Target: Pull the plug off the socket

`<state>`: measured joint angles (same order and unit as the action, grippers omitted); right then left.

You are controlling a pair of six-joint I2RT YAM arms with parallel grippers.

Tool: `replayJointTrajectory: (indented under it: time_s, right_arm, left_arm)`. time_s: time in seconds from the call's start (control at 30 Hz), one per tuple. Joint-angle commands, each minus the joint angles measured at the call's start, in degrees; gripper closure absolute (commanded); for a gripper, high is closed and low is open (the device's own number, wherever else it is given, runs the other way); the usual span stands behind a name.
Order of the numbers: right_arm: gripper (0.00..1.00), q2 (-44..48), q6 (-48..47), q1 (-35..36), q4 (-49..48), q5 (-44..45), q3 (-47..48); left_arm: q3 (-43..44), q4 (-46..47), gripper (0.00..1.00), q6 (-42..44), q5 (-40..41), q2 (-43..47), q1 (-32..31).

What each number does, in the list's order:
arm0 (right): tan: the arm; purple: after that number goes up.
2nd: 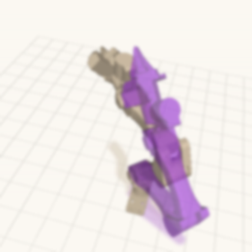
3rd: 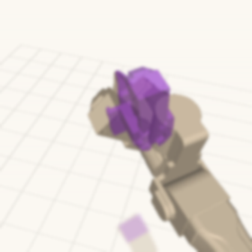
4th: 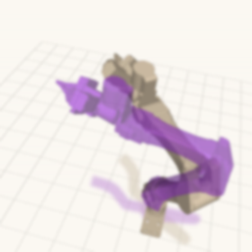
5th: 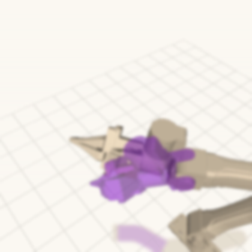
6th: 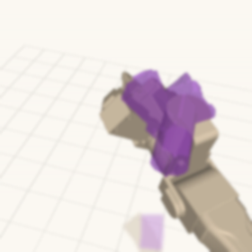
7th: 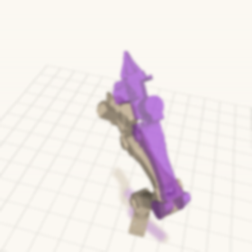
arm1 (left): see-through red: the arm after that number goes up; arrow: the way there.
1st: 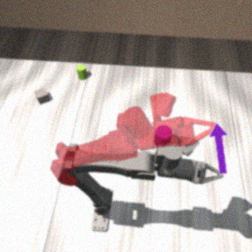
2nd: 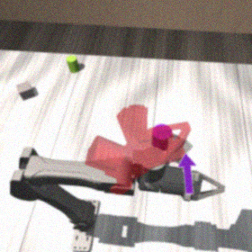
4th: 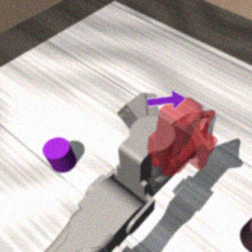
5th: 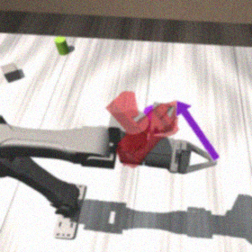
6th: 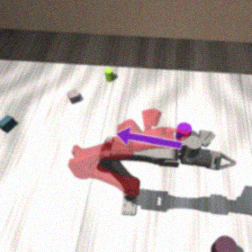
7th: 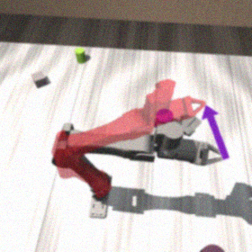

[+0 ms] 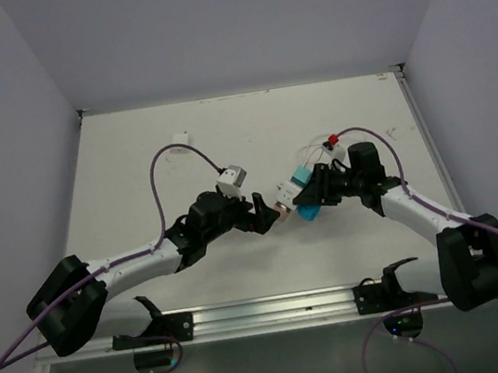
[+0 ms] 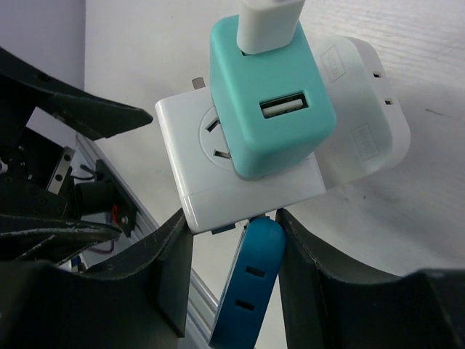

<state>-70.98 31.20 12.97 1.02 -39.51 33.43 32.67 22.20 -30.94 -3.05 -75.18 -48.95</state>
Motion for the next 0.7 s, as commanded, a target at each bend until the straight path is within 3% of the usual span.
replayJointTrajectory:
  time_s: [0.0, 0.1, 0.27, 0.4, 0.67]
  right_arm:
    - [1.00, 0.32, -2.72, 0.65, -3.73, -6.98, 2.61]
    - [1.00, 0.23, -2.55, 0.91, -6.36, -8.92, 1.64]
    - [1.00, -0.12, -1.58, 1.35, -10.24, -12.78, 1.20]
    - [1.00, -0.39, -1.23, 2.06, -12.26, -14.72, 1.55]
    - [1.00, -0.04, -0.09, 2.67, -15.52, -19.20, 1.99]
  left_arm:
    - [0.91, 4.79, 0.00, -2.89, -0.90, -0.32, -0.01]
    - [0.39, 5.66, 0.00, -6.76, -2.66, 0.03, 2.09]
    - [-3.83, 14.96, 0.00, -13.88, -13.90, 0.38, 8.33]
    - [-2.35, 15.51, 0.00, -12.57, -19.43, -0.41, 9.75]
    - [-2.08, 16.83, 0.00, -11.95, -22.88, -2.08, 10.89]
